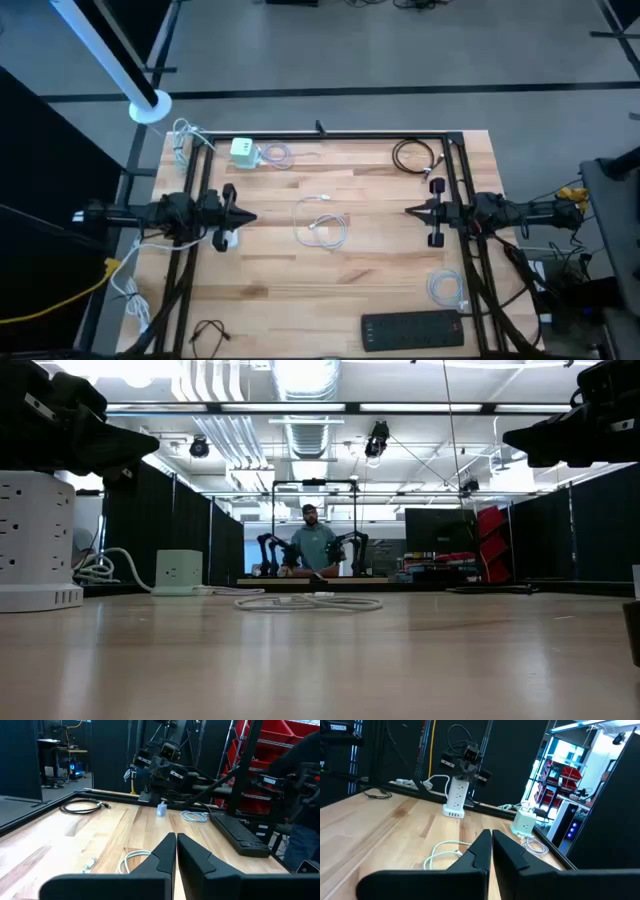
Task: Insert USB
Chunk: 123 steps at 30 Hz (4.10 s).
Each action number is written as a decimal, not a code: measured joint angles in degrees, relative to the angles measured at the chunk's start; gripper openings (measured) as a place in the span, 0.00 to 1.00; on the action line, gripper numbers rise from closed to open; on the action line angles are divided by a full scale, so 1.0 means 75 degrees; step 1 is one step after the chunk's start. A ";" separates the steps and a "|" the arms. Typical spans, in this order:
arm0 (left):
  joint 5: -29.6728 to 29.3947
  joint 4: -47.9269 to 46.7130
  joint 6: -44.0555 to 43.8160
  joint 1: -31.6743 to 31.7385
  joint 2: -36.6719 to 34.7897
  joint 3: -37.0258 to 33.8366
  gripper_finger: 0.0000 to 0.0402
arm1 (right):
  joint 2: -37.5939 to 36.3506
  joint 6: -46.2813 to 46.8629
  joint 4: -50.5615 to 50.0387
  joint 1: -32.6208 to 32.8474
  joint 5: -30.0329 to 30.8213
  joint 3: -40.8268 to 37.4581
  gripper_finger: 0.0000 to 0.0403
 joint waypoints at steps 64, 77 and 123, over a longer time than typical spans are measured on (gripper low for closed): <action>-0.2279 -0.3247 0.0875 0.0017 0.6122 0.6061 0.00 | 0.7781 0.5931 -0.0187 0.0000 0.2161 0.4897 0.00; -0.1512 -0.2751 0.0886 0.1167 1.0835 0.7682 0.33 | 0.8472 0.5254 -0.2368 0.0143 -0.0329 0.6087 0.00; 0.0710 -0.2921 0.1411 0.2521 1.4142 0.8776 0.03 | 0.8238 0.5308 -0.4220 0.0868 -0.0177 0.6353 0.27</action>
